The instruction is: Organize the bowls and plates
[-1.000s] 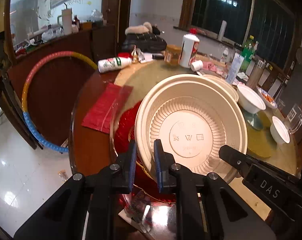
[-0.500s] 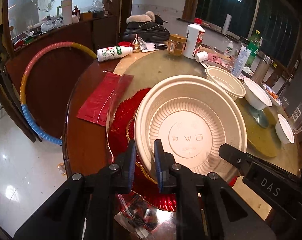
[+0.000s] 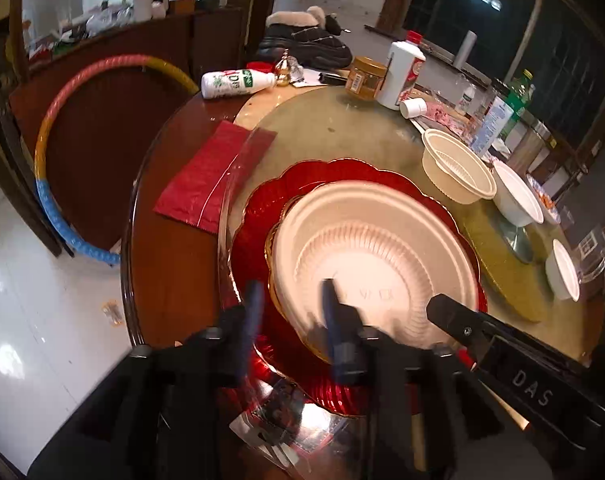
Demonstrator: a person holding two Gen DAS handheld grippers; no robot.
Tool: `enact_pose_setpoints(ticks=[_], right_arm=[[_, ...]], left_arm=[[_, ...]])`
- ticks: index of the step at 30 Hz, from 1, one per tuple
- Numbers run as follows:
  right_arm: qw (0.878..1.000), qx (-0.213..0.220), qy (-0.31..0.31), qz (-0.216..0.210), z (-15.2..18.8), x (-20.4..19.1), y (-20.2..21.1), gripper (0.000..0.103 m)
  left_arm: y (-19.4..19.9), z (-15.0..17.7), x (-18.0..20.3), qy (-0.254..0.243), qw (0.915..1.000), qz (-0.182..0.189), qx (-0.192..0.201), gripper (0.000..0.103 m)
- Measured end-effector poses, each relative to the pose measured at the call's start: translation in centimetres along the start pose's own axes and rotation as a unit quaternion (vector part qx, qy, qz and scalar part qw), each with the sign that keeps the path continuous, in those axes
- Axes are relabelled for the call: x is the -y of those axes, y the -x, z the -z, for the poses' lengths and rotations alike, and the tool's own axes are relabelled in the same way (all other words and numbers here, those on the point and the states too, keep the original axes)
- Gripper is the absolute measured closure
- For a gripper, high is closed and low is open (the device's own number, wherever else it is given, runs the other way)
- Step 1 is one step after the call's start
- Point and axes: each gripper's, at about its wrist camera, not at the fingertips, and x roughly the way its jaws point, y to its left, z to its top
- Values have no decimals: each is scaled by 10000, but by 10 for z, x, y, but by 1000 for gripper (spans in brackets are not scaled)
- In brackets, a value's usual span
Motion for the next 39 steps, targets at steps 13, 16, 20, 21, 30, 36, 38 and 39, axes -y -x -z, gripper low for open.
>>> enact_pose_setpoints(ticks=[13, 16, 20, 21, 30, 36, 38, 39], right_arm=[[9928, 988, -442, -518, 2, 22, 56, 21], [9854, 1308, -800, -737, 3, 43, 73, 14], [9758, 1332, -1405, -1011, -2, 85, 84, 9], [9722, 1299, -1645, -1045, -4, 99, 85, 6], [9483, 430, -2861, -1307, -35, 179, 54, 1], [9483, 399, -2918, -1185, -83, 200, 45, 1], [9510, 387, -2836, -1169, -98, 200, 39, 1], [9530, 362, -2780, -1146, -106, 201, 35, 1]], left_arm=[[62, -3, -10, 532, 9916, 311, 1133, 21], [78, -4, -13, 658, 9854, 247, 1550, 19], [84, -19, -4, 429, 9860, 294, 1584, 17], [81, -25, 2, 295, 9879, 361, 1482, 18], [25, -86, 78, -459, 9923, 1134, -198, 18], [-28, -119, 121, -499, 9912, 893, -836, 18], [-46, -128, 133, -366, 9909, 856, -973, 18], [-54, -131, 137, -287, 9907, 869, -1004, 18]])
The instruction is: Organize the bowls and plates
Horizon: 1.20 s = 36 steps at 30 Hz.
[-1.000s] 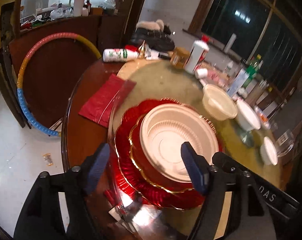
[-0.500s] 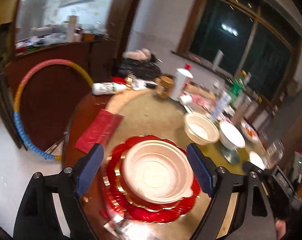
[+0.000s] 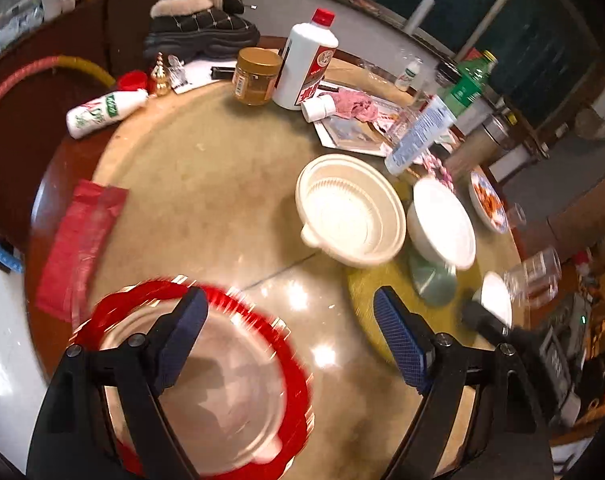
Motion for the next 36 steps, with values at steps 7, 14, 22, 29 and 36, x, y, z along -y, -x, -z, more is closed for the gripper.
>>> enact_pose_setpoints(ticks=[7, 14, 22, 29, 36], right_arm=[[9996, -185, -206, 101, -37, 7, -41, 14], [9990, -344, -154, 254, -54, 8, -82, 23], [9969, -246, -63, 747, -63, 8, -107, 45], [9960, -154, 301, 833, -39, 2, -86, 92], [9957, 461, 484, 644, 9, 10, -16, 91]], left_arm=[[-63, -35, 16, 406, 9986, 52, -327, 18], [-114, -48, 17, 543, 9965, -170, -619, 18], [-146, -49, 17, 535, 9944, -415, -806, 25], [-130, -30, 38, -213, 9951, -584, -763, 89], [-77, 18, 69, -637, 9968, -429, -227, 89]])
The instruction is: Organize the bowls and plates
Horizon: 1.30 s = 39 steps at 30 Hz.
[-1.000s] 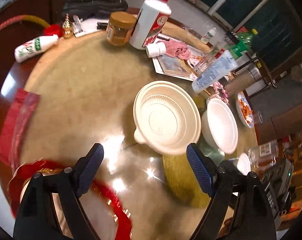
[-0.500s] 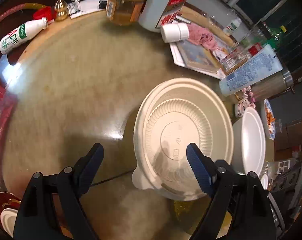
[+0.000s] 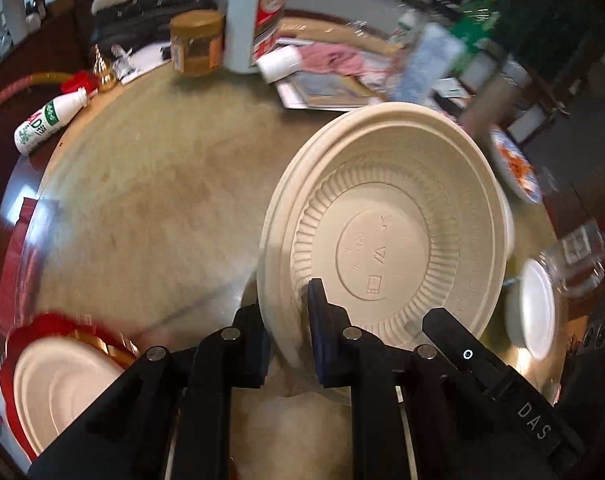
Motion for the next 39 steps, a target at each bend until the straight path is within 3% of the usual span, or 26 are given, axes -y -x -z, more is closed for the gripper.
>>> enact_pose_setpoints(ticks=[7, 20, 39], right_arm=[[9974, 724, -27, 50, 38, 33, 60, 91], [9950, 924, 173, 337, 72, 77, 96, 91], [9873, 1352, 545, 633, 89, 76, 96, 90]], left_arm=[[31, 56, 38, -476, 9967, 253, 607, 89], [31, 122, 64, -822, 9894, 335, 1150, 86], [26, 140, 59, -704, 9824, 593, 1627, 87]])
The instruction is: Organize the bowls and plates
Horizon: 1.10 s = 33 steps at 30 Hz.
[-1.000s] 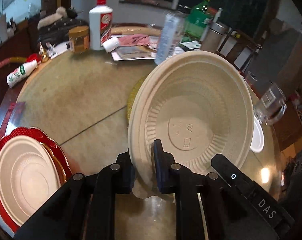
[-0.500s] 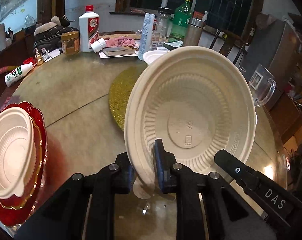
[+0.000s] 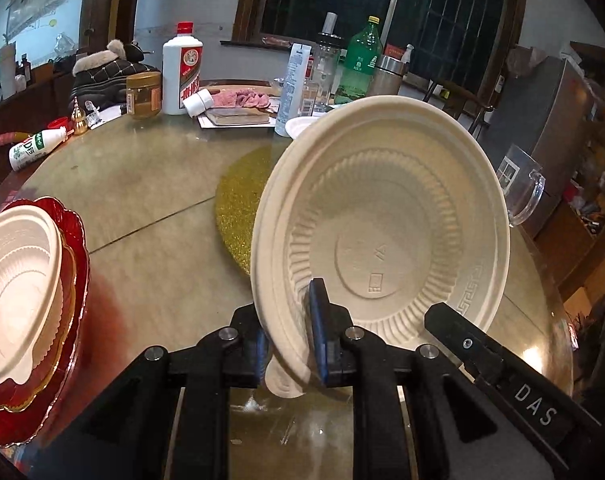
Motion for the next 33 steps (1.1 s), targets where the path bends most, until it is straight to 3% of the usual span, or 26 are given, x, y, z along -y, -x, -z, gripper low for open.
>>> enact_pose_setpoints(ticks=[33], right_arm=[[10000, -2, 70, 39, 2, 0, -5, 89]], left_arm=[[-5, 2, -6, 34, 9999, 101, -58, 87]])
